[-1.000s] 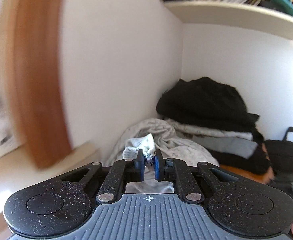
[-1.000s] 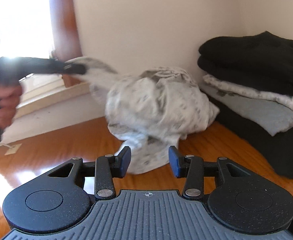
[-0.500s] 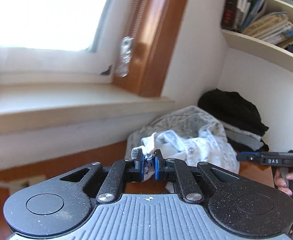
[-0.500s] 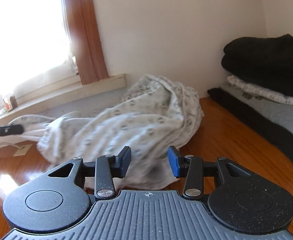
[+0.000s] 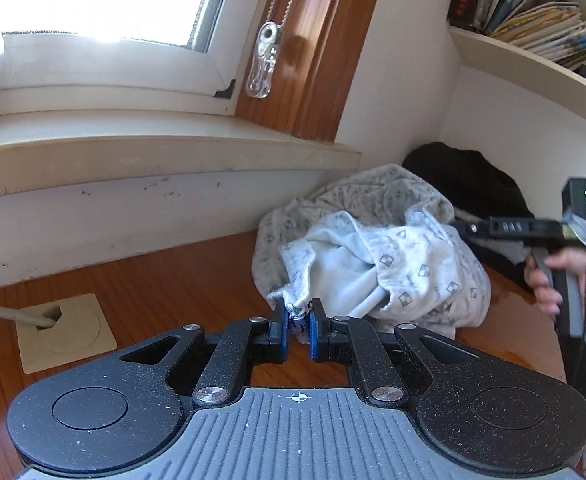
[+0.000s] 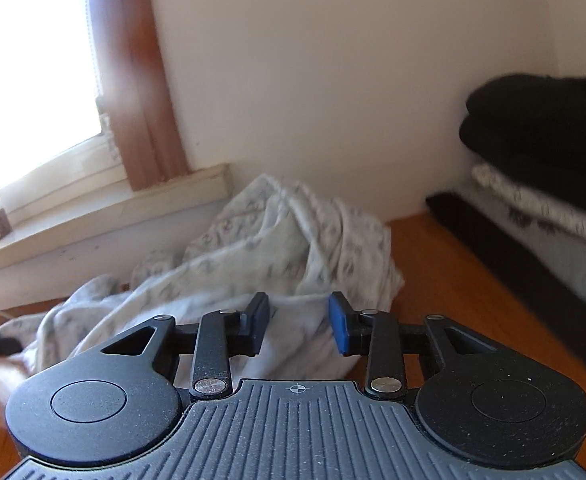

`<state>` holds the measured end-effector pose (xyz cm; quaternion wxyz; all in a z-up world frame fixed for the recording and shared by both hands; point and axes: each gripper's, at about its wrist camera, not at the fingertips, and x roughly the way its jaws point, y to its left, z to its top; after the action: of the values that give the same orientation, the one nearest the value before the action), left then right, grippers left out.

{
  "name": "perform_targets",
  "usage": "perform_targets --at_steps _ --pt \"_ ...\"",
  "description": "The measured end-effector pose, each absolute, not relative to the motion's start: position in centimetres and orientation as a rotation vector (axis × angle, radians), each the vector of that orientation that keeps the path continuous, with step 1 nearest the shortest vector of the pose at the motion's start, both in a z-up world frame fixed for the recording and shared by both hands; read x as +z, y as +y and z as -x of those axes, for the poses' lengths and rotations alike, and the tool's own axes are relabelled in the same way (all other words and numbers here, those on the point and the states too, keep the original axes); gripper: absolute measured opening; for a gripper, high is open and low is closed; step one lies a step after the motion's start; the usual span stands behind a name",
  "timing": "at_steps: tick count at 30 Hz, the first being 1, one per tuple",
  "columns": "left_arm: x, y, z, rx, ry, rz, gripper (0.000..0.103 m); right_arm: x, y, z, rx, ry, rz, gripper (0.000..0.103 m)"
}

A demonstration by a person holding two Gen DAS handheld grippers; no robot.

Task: Fold clothes

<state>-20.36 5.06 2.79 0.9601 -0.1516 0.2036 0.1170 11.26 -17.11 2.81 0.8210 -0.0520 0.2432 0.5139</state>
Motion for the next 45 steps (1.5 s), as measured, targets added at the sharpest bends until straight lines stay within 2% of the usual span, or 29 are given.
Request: perform_targets --at_steps 9,11,24,25,28,31,39,42,45 --pt "2.7 4.8 20.6 0.248 0.411 0.286 0.010 4.9 -12.5 -13.4 1.085 0.477 0.217 0.038" --pt "2.8 4.9 20.8 0.248 0.407 0.283 0.010 5.1 -11.4 -13.8 1.075 0.471 0.243 0.045" --pt "3.7 6.4 23.4 0.305 0.365 0.288 0.010 4.4 -5.3 -14.8 1.038 0.498 0.393 0.045" --pt "3.7 6.6 23.6 0.314 0.363 0.287 0.010 4.2 -5.3 -14.7 1.045 0.504 0.390 0.043" --pt "4.0 6.9 24.5 0.334 0.348 0.289 0.010 3.8 -5.8 -13.4 1.068 0.483 0.427 0.017" --pt "4.3 7.0 25.1 0.343 0.334 0.286 0.010 5.0 -7.1 -12.2 1.034 0.402 0.452 0.005" --pt "4.5 8.0 26.1 0.381 0.311 0.299 0.010 10.7 -15.4 -11.8 0.905 0.251 0.423 0.002" --pt "4.8 8.1 26.4 0.391 0.301 0.293 0.010 10.3 -18.4 -12.3 0.885 0.265 0.470 0.003" --pt "4.7 7.7 26.2 0.393 0.305 0.279 0.010 8.8 -19.5 -12.8 0.917 0.356 0.538 0.003"
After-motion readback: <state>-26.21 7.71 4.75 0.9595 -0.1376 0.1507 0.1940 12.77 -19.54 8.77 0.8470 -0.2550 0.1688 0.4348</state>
